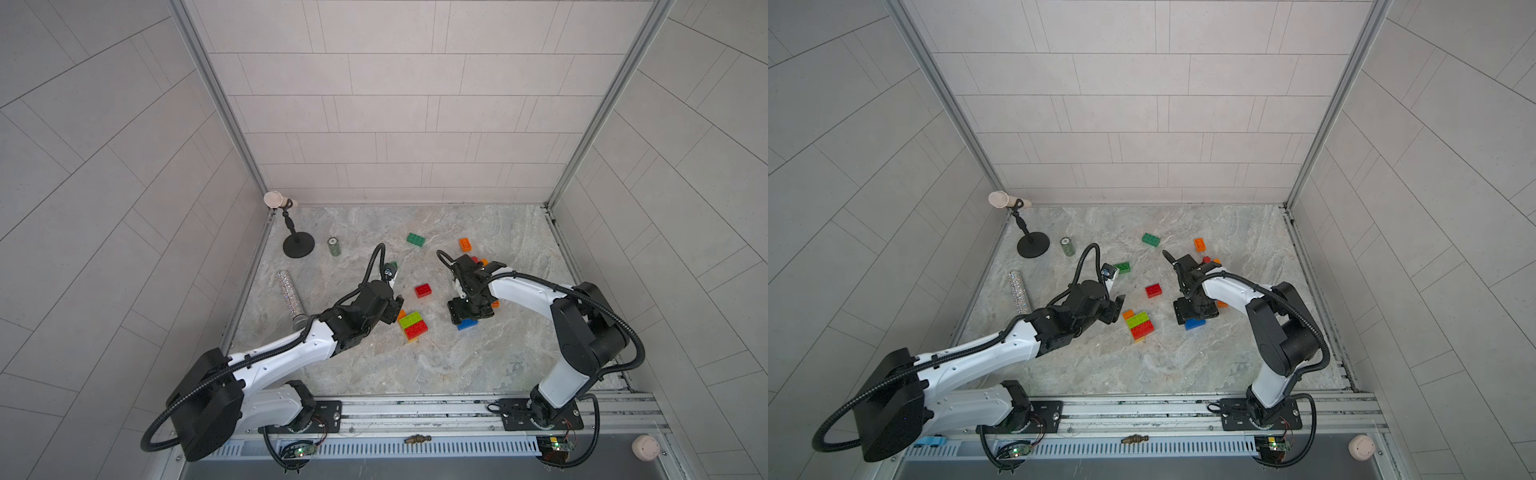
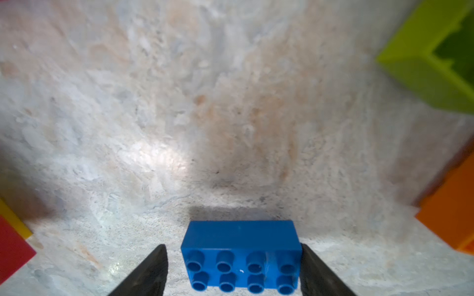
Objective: Assemble a rectangle with lego
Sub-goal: Pick up the lego brick from the center of the board.
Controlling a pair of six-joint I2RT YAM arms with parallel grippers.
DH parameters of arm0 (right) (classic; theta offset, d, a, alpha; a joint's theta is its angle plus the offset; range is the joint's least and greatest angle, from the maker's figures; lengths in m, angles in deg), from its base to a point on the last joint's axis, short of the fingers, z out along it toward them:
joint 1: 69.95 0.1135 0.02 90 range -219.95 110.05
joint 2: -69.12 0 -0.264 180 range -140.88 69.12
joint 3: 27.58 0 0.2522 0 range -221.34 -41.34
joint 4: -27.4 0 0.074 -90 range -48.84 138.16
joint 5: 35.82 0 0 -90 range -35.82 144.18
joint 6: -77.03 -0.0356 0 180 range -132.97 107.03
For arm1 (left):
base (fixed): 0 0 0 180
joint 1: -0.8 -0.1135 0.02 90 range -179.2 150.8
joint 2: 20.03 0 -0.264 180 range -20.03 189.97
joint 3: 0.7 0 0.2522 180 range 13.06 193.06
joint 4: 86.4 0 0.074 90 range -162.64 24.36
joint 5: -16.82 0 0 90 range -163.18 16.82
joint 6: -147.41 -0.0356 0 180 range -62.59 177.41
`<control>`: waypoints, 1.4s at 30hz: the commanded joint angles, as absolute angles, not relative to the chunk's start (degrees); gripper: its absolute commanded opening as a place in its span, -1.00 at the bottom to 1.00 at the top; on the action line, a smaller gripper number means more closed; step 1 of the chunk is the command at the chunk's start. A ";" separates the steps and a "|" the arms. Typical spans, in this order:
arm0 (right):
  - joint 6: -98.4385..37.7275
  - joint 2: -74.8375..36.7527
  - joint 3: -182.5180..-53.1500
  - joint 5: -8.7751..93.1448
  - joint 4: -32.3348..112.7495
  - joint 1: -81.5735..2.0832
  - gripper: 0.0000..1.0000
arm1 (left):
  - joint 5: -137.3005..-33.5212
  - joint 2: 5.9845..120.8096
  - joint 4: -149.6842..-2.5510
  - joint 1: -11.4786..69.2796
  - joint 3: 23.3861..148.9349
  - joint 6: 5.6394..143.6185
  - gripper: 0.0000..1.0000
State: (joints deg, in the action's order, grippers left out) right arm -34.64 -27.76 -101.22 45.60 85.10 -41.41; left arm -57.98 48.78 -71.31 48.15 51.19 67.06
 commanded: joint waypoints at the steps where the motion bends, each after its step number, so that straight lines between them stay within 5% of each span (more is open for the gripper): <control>1: -35.61 -28.92 -103.33 53.36 89.27 -39.49 0.54 | -57.63 49.11 -70.26 47.82 52.78 67.96 0.47; 9: -37.03 -30.98 -105.03 53.76 89.77 -37.45 0.32 | -57.95 48.61 -70.13 47.56 52.35 67.96 0.47; 20: -36.00 -31.54 -104.64 53.16 89.72 -37.33 0.45 | -57.64 48.23 -70.00 47.38 51.83 68.26 0.47; 42: -35.78 -31.78 -104.69 51.33 89.10 -37.31 0.30 | -57.81 47.97 -69.50 46.94 52.08 68.13 0.46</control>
